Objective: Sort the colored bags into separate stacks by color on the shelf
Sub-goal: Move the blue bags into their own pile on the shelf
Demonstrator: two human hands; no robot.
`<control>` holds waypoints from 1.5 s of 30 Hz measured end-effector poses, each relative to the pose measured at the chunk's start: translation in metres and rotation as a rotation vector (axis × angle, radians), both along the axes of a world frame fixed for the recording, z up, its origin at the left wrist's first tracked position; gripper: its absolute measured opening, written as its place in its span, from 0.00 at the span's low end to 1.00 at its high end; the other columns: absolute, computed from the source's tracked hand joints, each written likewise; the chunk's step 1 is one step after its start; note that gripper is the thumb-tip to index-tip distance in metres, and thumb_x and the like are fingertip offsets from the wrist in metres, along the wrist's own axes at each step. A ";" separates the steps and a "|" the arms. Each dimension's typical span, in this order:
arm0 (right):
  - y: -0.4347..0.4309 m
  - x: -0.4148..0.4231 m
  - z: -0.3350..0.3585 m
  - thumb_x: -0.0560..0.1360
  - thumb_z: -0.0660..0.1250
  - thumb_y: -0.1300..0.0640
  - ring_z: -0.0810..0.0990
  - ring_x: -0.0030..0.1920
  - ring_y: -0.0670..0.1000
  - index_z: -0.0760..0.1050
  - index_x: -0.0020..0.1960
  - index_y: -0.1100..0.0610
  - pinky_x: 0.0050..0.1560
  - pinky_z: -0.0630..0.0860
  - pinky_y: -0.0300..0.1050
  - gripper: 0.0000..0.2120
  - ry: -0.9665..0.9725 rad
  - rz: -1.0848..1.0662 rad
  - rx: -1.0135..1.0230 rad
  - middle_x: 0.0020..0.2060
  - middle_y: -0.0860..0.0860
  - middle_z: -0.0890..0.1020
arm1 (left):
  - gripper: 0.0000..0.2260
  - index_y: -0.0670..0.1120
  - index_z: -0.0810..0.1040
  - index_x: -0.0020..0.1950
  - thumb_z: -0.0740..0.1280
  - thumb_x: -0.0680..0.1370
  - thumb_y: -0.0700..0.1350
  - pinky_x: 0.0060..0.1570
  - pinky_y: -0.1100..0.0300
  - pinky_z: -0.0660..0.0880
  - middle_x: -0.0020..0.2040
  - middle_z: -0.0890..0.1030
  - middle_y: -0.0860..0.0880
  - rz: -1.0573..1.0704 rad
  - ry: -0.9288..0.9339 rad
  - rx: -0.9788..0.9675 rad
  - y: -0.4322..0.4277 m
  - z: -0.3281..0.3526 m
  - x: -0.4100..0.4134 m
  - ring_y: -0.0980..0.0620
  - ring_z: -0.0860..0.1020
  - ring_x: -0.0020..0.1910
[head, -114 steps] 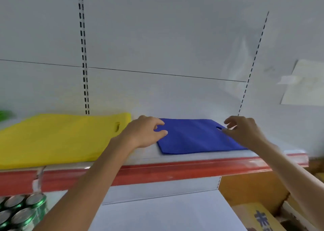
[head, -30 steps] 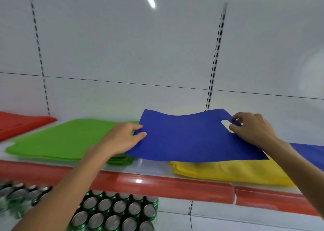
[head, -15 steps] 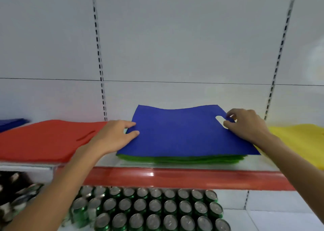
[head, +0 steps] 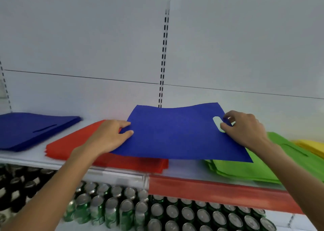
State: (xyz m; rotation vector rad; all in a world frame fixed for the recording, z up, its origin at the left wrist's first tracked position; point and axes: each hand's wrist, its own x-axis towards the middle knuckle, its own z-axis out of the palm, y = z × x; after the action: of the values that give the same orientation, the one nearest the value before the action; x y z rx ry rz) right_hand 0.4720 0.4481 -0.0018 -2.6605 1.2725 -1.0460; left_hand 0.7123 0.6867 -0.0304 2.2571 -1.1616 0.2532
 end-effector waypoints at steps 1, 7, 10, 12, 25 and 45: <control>0.006 0.012 -0.001 0.74 0.63 0.49 0.77 0.54 0.57 0.75 0.59 0.51 0.47 0.70 0.46 0.15 -0.004 0.011 0.008 0.54 0.51 0.80 | 0.18 0.47 0.72 0.67 0.64 0.78 0.48 0.62 0.64 0.62 0.67 0.73 0.51 0.008 0.006 -0.002 0.008 -0.001 0.010 0.52 0.70 0.67; 0.051 0.080 -0.013 0.74 0.63 0.46 0.77 0.54 0.56 0.73 0.61 0.52 0.47 0.70 0.46 0.17 0.095 0.051 0.075 0.54 0.50 0.80 | 0.19 0.48 0.71 0.69 0.63 0.78 0.49 0.63 0.64 0.62 0.69 0.71 0.52 0.034 0.050 0.053 0.061 -0.004 0.068 0.53 0.68 0.68; 0.078 0.122 -0.014 0.74 0.63 0.46 0.77 0.53 0.57 0.74 0.60 0.52 0.46 0.70 0.46 0.16 0.074 0.055 0.060 0.54 0.51 0.80 | 0.19 0.48 0.71 0.69 0.63 0.78 0.49 0.64 0.62 0.63 0.69 0.71 0.52 0.021 0.054 0.026 0.087 0.000 0.112 0.53 0.68 0.68; 0.100 0.149 -0.016 0.75 0.62 0.44 0.77 0.52 0.57 0.74 0.58 0.52 0.44 0.69 0.46 0.17 0.057 0.046 0.061 0.54 0.51 0.80 | 0.19 0.48 0.71 0.68 0.64 0.78 0.49 0.63 0.63 0.63 0.69 0.71 0.52 -0.002 0.082 0.013 0.106 0.000 0.142 0.53 0.69 0.67; 0.253 0.324 -0.022 0.75 0.61 0.47 0.77 0.50 0.58 0.76 0.55 0.53 0.42 0.68 0.44 0.13 0.108 0.082 0.059 0.52 0.53 0.80 | 0.19 0.48 0.70 0.69 0.63 0.78 0.50 0.65 0.59 0.64 0.70 0.70 0.50 0.056 0.127 0.088 0.245 -0.002 0.323 0.50 0.68 0.68; 0.333 0.437 -0.047 0.76 0.61 0.49 0.78 0.50 0.54 0.74 0.59 0.53 0.42 0.68 0.43 0.14 0.191 0.142 0.092 0.52 0.51 0.79 | 0.22 0.46 0.69 0.70 0.64 0.78 0.50 0.66 0.58 0.63 0.70 0.69 0.49 0.154 0.136 0.165 0.330 -0.035 0.419 0.50 0.68 0.69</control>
State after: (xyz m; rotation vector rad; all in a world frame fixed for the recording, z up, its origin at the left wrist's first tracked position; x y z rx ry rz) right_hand 0.9090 0.7814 -0.0491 -2.7862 1.1071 -0.7135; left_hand 1.1310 1.0170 -0.0649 2.4701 -0.9713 0.0635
